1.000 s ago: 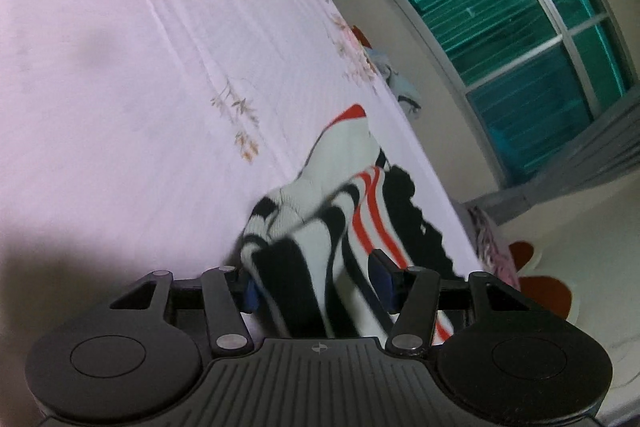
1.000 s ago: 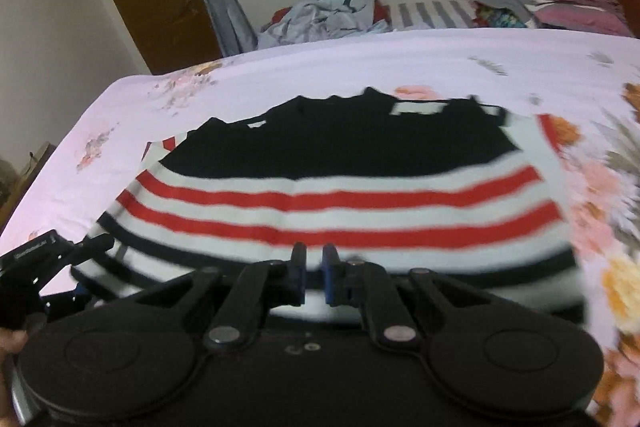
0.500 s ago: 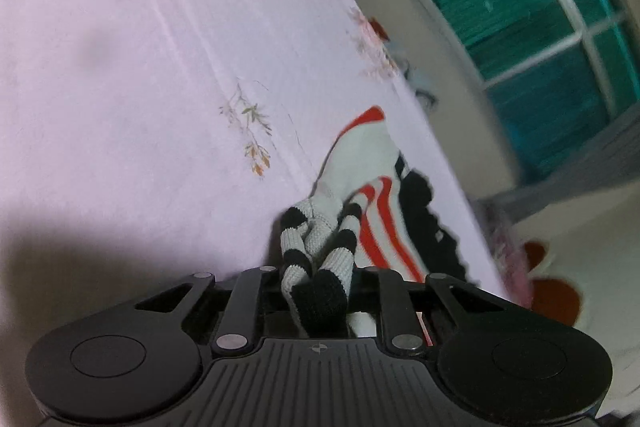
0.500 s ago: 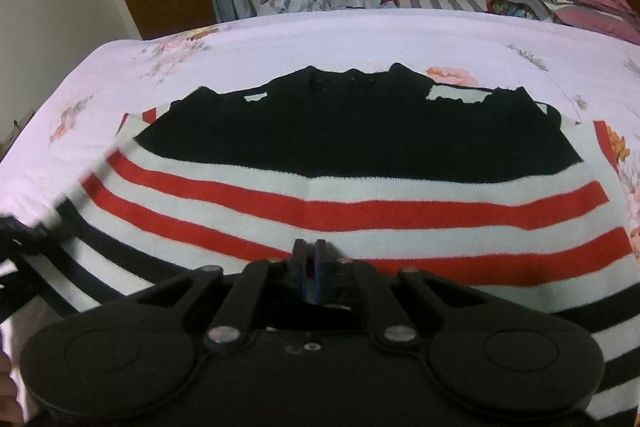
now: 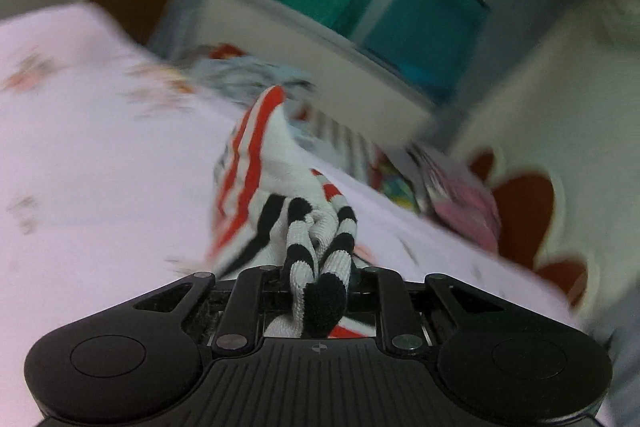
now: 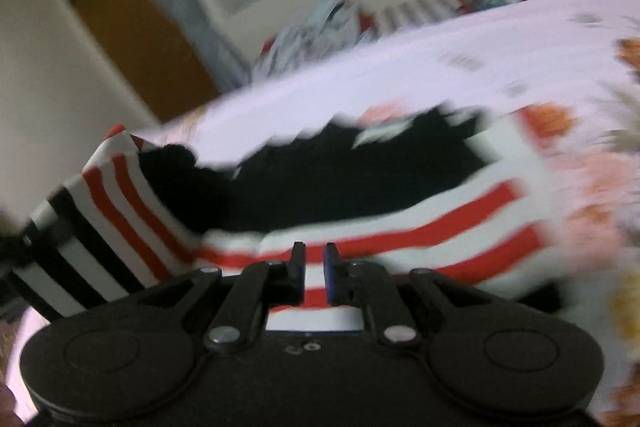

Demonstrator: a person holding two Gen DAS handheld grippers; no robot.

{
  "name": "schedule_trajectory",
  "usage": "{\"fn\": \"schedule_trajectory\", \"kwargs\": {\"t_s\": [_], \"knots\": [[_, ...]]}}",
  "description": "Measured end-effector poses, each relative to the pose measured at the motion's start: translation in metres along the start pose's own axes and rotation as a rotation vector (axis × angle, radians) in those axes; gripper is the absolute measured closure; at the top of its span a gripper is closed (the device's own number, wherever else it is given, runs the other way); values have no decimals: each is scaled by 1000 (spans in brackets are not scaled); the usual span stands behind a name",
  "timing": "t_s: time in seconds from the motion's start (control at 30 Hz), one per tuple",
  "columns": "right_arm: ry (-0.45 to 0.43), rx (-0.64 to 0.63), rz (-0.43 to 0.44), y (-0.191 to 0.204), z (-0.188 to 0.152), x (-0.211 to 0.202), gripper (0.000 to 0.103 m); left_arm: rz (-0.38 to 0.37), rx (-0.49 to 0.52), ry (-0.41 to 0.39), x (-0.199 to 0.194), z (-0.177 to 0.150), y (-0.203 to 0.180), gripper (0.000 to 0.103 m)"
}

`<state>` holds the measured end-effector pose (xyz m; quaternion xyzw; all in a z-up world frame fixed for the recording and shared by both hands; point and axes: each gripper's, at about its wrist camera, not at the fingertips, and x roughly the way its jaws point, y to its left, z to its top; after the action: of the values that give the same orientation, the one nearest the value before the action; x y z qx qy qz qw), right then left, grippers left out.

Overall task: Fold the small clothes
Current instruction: 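Grasp the hem with both grippers and fold it up toward the collar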

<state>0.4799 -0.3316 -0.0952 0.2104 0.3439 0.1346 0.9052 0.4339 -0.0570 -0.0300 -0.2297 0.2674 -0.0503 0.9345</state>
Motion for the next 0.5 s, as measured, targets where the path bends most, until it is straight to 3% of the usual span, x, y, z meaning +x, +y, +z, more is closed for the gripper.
{"fn": "schedule_trajectory", "kwargs": {"t_s": [0.07,0.17,0.23,0.27,0.3,0.33,0.4,0.5], "knots": [[-35,49,-14,-28,9,-26,92,-6,91,43,15,-11,-41,85],[-61,114,-42,-65,18,-62,92,12,189,180,51,-44,-85,85],[-56,141,-50,-85,19,-80,82,7,239,359,85,-72,-105,85],[-48,154,-51,-93,18,-86,80,28,256,406,93,-83,-110,84],[-41,169,-50,-101,18,-91,73,43,274,397,92,-88,-116,77],[-38,178,-47,-107,18,-96,66,11,276,387,84,-85,-119,68],[-32,183,-27,-111,17,-100,59,-76,208,341,60,-68,-112,67],[-12,202,47,-108,16,-95,59,-100,177,231,17,-33,-90,67]]}}
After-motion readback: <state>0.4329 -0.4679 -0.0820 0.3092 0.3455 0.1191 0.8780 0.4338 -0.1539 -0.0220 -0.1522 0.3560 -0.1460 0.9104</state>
